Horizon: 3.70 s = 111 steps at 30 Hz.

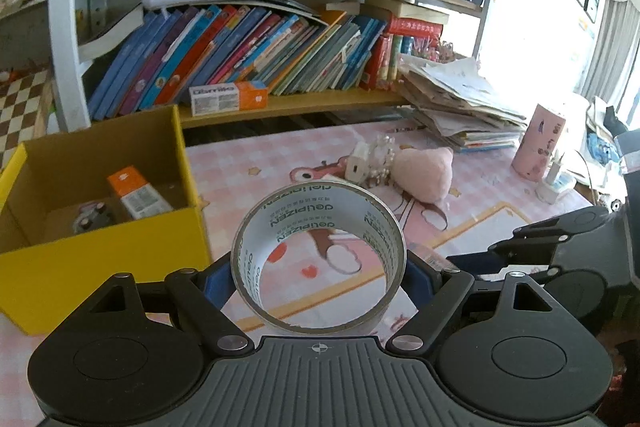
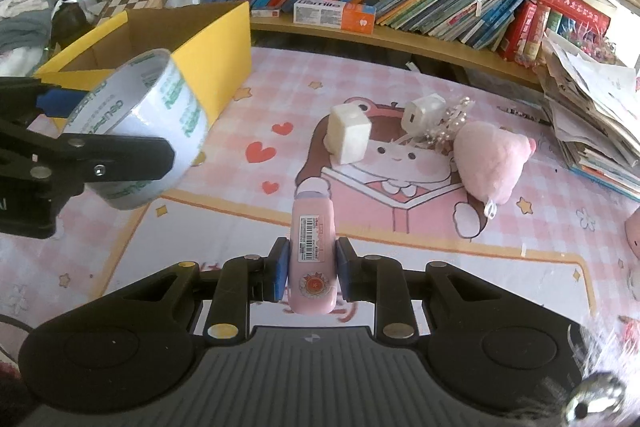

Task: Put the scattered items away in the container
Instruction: 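Lift the tape roll and pink tube and carry both toward the yellow box, then lower the tape roll and pink tube into the yellow box and open both tools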

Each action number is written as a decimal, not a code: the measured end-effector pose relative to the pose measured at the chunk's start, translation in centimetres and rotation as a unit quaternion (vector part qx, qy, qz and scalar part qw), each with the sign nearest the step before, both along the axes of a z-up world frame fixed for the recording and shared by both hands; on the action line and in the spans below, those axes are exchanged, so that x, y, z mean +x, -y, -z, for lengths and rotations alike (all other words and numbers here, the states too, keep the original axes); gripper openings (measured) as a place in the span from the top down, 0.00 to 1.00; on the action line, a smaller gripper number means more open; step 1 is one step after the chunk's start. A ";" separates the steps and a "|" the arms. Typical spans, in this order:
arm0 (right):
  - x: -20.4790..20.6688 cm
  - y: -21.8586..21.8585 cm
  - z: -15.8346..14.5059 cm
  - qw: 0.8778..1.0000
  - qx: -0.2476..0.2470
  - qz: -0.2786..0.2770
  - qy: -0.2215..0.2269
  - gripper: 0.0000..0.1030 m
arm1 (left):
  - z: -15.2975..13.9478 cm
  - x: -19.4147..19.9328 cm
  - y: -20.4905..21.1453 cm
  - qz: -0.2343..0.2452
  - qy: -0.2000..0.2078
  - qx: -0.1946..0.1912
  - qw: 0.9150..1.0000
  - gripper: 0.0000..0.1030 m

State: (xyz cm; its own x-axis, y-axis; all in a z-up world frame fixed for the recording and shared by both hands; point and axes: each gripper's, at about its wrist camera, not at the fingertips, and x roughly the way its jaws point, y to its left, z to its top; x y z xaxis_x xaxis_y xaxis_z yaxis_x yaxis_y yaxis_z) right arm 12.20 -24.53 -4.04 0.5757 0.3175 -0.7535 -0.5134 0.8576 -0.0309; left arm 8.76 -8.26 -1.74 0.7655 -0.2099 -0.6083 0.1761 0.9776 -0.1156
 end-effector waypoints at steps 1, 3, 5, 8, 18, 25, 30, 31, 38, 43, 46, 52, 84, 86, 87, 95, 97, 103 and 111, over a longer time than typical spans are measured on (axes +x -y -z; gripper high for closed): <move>-0.2 -0.3 0.0 1.000 -0.001 0.001 -0.002 0.77 | 0.0 -0.2 -0.5 0.000 -0.001 -0.002 1.000 0.18; -0.7 -1.1 -0.1 1.000 -0.002 0.000 -0.005 0.77 | 0.1 -0.7 -1.3 0.002 -0.004 -0.005 1.000 0.18; -1.1 -1.9 -0.1 1.000 -0.002 -0.004 -0.008 0.77 | 0.2 -1.2 -2.1 0.004 -0.007 -0.008 1.000 0.18; -1.7 -3.2 -0.1 1.000 -0.001 -0.011 -0.014 0.77 | 0.4 -1.7 -3.2 0.009 -0.010 -0.012 1.000 0.18; -3.6 -7.5 -0.1 0.999 0.002 -0.032 -0.029 0.77 | 0.3 -3.3 -6.9 0.008 -0.007 -0.016 1.000 0.18; -4.5 -10.5 -0.1 0.998 0.003 -0.059 -0.032 0.77 | 0.3 -4.4 -9.5 -0.005 -0.003 -0.018 1.000 0.18; -5.0 -12.5 -0.2 0.996 0.000 -0.080 -0.027 0.77 | 0.2 -5.3 -11.3 -0.021 -0.001 -0.021 1.000 0.18; -5.1 -12.9 -0.3 0.996 -0.001 -0.083 -0.025 0.77 | 0.2 -5.5 -11.6 -0.024 0.000 -0.022 0.999 0.18; -5.4 -14.7 -0.7 0.995 0.000 -0.103 -0.019 0.77 | -0.3 -6.5 -13.6 -0.047 0.011 -0.027 0.998 0.18; -5.4 -15.5 -1.3 0.993 0.006 -0.113 -0.011 0.77 | -0.6 -6.9 -14.7 -0.061 0.021 -0.034 0.997 0.18; -5.3 -16.1 -1.7 0.992 0.010 -0.122 -0.007 0.77 | -0.8 -6.8 -15.2 -0.069 0.027 -0.039 0.996 0.18; -4.7 -16.8 -2.9 0.991 0.015 -0.131 0.005 0.77 | -1.4 -6.3 -16.2 -0.083 0.045 -0.048 0.994 0.18; 4.0 -21.4 -6.5 0.988 0.015 -0.143 0.056 0.77 | -2.5 2.3 -20.9 -0.107 0.079 -0.053 0.990 0.18; 4.7 -21.8 -6.4 0.988 0.013 -0.145 0.056 0.77 | -2.2 3.1 -21.2 -0.110 0.076 -0.052 0.990 0.18; 5.1 -22.1 -6.3 0.988 0.013 -0.146 0.054 0.77 | -2.0 3.5 -21.3 -0.111 0.073 -0.051 0.990 0.18; 7.8 -23.7 -4.6 0.989 0.013 -0.148 0.026 0.77 | -0.6 6.1 -21.7 -0.107 0.054 -0.024 0.993 0.18; 8.3 -24.1 -4.1 0.988 0.010 -0.152 0.020 0.77 | -0.2 6.7 -21.8 -0.108 0.049 -0.014 0.993 0.18; 9.5 -25.3 -2.4 0.987 0.001 -0.163 0.000 0.77 | 1.0 8.0 -22.2 -0.111 0.031 -0.002 0.993 0.18; 10.7 -26.7 -0.6 0.983 -0.009 -0.181 -0.022 0.77 | 2.3 9.5 -22.2 -0.101 0.009 0.008 0.995 0.18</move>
State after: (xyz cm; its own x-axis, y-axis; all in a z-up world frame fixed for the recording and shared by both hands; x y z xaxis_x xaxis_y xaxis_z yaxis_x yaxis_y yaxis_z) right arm 22.85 2.19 -3.46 0.3934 0.4823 -0.7827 -0.7866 0.6172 -0.0151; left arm 18.21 13.91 -4.05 0.8022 -0.0411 -0.5957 -0.0217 0.9950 -0.0979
